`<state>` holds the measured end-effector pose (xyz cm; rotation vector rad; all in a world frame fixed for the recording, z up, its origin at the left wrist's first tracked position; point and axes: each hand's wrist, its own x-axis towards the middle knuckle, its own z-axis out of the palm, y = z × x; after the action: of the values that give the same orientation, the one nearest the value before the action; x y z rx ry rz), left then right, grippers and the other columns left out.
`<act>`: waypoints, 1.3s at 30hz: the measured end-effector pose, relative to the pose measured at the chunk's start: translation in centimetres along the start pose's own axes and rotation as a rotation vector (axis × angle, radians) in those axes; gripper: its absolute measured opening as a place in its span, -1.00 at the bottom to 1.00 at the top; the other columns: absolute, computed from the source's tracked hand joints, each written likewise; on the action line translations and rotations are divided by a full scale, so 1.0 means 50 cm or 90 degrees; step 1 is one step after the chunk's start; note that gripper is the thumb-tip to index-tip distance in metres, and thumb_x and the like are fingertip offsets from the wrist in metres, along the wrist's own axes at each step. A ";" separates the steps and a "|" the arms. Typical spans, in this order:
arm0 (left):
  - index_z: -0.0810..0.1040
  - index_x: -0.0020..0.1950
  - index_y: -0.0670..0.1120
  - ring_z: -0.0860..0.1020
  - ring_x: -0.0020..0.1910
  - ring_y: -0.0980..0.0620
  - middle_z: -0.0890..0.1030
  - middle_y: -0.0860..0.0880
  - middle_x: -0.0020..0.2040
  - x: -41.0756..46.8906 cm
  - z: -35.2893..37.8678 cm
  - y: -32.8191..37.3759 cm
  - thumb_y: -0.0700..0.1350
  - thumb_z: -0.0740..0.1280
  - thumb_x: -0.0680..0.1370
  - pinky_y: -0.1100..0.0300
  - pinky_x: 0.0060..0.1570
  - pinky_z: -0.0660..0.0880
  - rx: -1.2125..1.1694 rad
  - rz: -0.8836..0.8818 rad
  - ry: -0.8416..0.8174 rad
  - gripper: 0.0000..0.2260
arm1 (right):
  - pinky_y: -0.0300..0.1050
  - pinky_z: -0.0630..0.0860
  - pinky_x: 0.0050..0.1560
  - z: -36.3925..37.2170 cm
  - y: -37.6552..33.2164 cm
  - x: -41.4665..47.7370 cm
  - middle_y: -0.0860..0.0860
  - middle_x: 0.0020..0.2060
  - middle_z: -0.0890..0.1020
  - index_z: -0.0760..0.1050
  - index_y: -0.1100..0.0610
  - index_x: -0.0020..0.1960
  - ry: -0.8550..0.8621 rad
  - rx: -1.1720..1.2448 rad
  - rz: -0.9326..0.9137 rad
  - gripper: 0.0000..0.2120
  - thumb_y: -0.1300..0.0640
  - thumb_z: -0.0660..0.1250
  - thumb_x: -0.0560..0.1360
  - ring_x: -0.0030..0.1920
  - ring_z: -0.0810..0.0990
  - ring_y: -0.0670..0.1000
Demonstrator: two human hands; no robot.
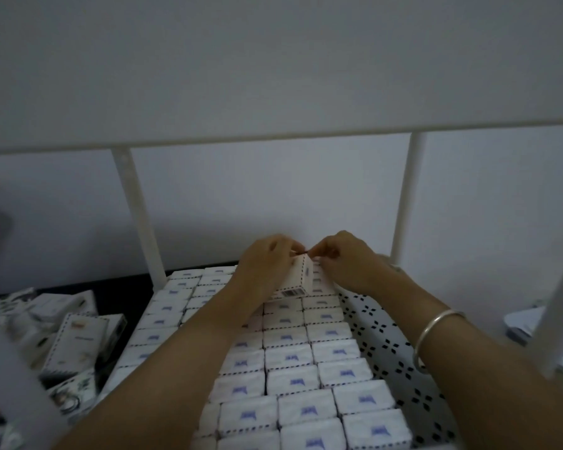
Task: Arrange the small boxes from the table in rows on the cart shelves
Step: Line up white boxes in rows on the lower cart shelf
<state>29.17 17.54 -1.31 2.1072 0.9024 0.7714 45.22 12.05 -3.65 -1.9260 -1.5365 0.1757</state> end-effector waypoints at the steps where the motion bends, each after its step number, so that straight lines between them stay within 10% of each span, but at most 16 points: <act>1: 0.56 0.01 0.01 0.53 -0.25 0.16 0.54 0.15 -0.19 0.002 -0.001 0.000 -0.13 0.03 0.65 0.32 -0.35 0.41 -0.015 -0.011 0.013 -0.71 | -0.23 0.45 0.04 -0.003 -0.003 -0.004 -0.02 0.02 0.52 0.63 -0.03 0.04 -0.002 -0.027 0.004 -0.78 0.17 0.23 0.55 0.02 0.53 -0.05; 9: 0.40 0.14 0.02 0.54 -0.09 -0.03 0.55 -0.06 0.04 0.005 -0.009 0.016 -0.31 0.07 0.56 0.14 -0.20 0.49 -0.282 -0.156 0.019 -0.70 | 0.04 0.49 0.20 -0.021 -0.013 -0.032 -0.03 0.06 0.66 0.61 0.00 0.18 0.053 -0.057 -0.042 -0.64 0.25 0.13 0.55 0.17 0.53 0.05; 15: 0.36 0.34 -0.06 0.59 0.10 -0.10 0.56 -0.15 0.18 -0.023 -0.024 0.015 -0.44 0.29 0.50 0.02 0.05 0.57 -0.390 -0.061 -0.116 -0.52 | -0.36 0.43 -0.24 -0.062 -0.103 -0.113 -0.16 -0.03 0.58 0.44 -0.07 0.22 0.076 0.199 0.026 -0.74 -0.10 0.25 0.56 -0.11 0.56 -0.21; 29: 0.50 0.26 -0.08 0.65 0.05 -0.03 0.59 -0.10 0.15 -0.160 -0.031 0.101 -0.35 0.42 0.46 0.12 -0.05 0.61 -0.283 0.016 -0.341 -0.59 | -0.26 0.57 -0.29 -0.161 -0.140 -0.302 -0.10 -0.13 0.69 0.52 -0.03 0.05 0.059 0.225 0.062 -0.89 0.11 0.35 0.53 -0.20 0.64 -0.12; 39: 0.58 0.12 0.03 0.63 0.00 0.12 0.64 0.12 0.06 -0.231 -0.039 0.103 -0.21 0.38 0.53 0.17 -0.02 0.61 -0.198 0.052 -0.171 -0.79 | -0.29 0.46 0.01 -0.196 -0.111 -0.402 -0.18 0.07 0.58 0.51 -0.07 0.19 0.048 -0.106 0.028 -0.76 0.05 0.37 0.52 -0.02 0.51 -0.20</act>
<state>22.92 6.65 1.10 1.9210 0.5192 0.6052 39.35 -9.70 1.28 -2.0723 -1.5004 -0.0071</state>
